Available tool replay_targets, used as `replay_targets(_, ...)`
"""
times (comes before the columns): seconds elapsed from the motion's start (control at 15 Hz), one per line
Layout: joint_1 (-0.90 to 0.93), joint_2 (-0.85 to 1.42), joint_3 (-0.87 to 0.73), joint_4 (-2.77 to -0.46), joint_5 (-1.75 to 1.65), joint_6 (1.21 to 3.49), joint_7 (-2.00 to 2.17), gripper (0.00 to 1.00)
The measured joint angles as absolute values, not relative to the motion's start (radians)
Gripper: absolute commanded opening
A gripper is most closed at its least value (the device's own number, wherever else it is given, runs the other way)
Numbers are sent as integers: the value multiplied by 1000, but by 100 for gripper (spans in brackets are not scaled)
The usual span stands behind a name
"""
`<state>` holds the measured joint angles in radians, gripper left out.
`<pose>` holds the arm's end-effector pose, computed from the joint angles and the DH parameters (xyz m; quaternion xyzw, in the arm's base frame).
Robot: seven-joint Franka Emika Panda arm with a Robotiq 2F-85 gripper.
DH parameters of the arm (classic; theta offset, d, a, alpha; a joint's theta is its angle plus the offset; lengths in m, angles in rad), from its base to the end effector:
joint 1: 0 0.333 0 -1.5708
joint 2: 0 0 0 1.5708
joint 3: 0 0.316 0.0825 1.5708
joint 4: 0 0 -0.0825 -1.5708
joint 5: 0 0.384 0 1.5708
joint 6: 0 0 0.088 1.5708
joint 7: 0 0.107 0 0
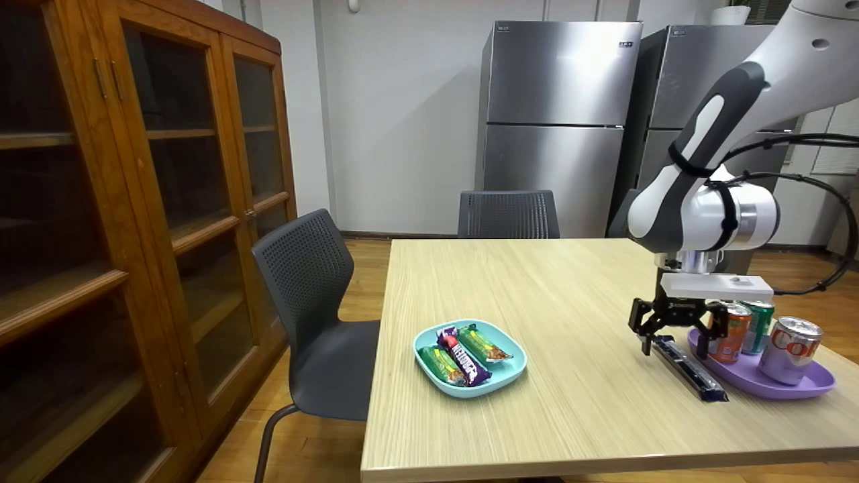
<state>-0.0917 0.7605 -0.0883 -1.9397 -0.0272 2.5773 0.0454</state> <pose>0.5814 -0.1066 0.0777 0.9934 -0.0901 -0.0627 0.0335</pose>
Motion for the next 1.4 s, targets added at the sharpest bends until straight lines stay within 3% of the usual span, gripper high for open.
replay_targets(1.4, -118, 801, -59, -1905, -17, 2563, -4, 100)
